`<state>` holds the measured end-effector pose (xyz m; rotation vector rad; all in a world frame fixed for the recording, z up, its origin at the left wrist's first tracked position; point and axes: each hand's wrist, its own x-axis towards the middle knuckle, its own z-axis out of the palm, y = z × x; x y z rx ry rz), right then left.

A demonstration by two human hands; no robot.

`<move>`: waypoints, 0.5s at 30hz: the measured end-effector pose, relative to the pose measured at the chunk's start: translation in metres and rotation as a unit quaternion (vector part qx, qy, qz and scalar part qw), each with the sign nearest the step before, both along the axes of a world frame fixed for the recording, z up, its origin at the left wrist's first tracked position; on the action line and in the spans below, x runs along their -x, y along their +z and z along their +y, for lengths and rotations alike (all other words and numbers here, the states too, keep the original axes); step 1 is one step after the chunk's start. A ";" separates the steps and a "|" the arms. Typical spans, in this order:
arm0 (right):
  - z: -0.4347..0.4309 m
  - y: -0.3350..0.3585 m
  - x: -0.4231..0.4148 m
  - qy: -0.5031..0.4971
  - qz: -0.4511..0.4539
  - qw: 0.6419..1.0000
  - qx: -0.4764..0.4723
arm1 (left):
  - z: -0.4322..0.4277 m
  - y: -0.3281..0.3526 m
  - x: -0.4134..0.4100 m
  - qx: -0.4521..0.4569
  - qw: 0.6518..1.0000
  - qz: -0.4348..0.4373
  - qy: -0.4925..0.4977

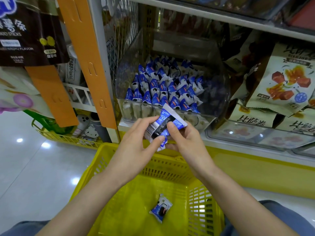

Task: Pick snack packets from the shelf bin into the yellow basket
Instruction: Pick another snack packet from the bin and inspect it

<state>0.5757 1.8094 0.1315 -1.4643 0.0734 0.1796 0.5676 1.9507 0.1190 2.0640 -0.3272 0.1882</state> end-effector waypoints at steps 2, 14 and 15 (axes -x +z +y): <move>0.000 0.000 0.000 -0.004 -0.008 1.000 0.000 | 0.002 0.001 0.000 -0.019 1.000 -0.003 -0.009; 0.003 -0.010 0.000 0.050 -0.103 0.991 0.073 | 0.002 0.012 0.010 -0.185 0.980 -0.072 0.032; 0.003 -0.011 0.000 0.053 -0.101 0.991 0.071 | 0.003 0.013 0.009 -0.192 0.979 -0.065 0.033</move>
